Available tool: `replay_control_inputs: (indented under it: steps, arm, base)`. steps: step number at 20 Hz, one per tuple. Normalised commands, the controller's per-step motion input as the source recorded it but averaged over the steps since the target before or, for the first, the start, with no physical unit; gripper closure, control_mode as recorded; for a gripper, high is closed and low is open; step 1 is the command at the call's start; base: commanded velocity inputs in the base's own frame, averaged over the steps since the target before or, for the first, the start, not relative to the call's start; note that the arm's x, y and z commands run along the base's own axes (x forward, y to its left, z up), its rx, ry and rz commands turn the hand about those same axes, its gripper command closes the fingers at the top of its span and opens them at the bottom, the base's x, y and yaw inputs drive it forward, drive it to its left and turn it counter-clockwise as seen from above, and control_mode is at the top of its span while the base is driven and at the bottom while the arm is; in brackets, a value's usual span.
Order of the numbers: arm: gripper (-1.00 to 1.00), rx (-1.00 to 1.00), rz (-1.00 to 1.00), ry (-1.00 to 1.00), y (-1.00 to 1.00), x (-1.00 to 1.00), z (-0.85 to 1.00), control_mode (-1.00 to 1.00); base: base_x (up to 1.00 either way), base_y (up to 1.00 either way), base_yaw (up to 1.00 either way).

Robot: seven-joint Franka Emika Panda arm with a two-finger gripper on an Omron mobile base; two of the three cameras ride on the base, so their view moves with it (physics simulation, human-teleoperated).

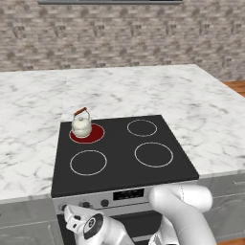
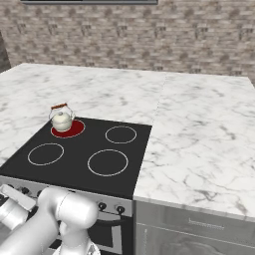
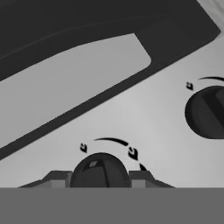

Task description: The kettle is done boiling. Turn off the stove, then wait for 300 timesteps before moving the kettle to the dining table.

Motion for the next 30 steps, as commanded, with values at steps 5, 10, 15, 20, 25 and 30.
replay_control_inputs:
  steps: [5, 10, 15, 20, 25, 30]
  arm:
    - [1.00, 0.04, 0.00, -0.04, -0.11, -0.08, 0.00, -1.00]
    - [1.00, 0.06, 0.00, -0.01, -0.02, 0.00, 0.00, -1.00]
    - [1.00, 0.14, 0.00, -0.10, 0.00, 0.00, -0.01, -1.00]
    - [1.00, 0.20, 0.00, -0.09, 0.00, 0.00, -0.01, -1.00]
    - [1.00, 0.22, 0.00, -0.09, 0.00, 0.00, -0.01, -1.00]
    - [1.00, 0.25, 0.00, -0.07, 0.00, 0.00, 0.00, -1.00]
  base:
    - [0.00, 0.00, 0.00]
    - [0.00, 0.00, 0.00]
    - [0.00, 0.00, 0.00]
    - [0.00, 0.00, 0.00]
    - [0.00, 0.00, 0.00]
    - [0.00, 0.00, 0.00]
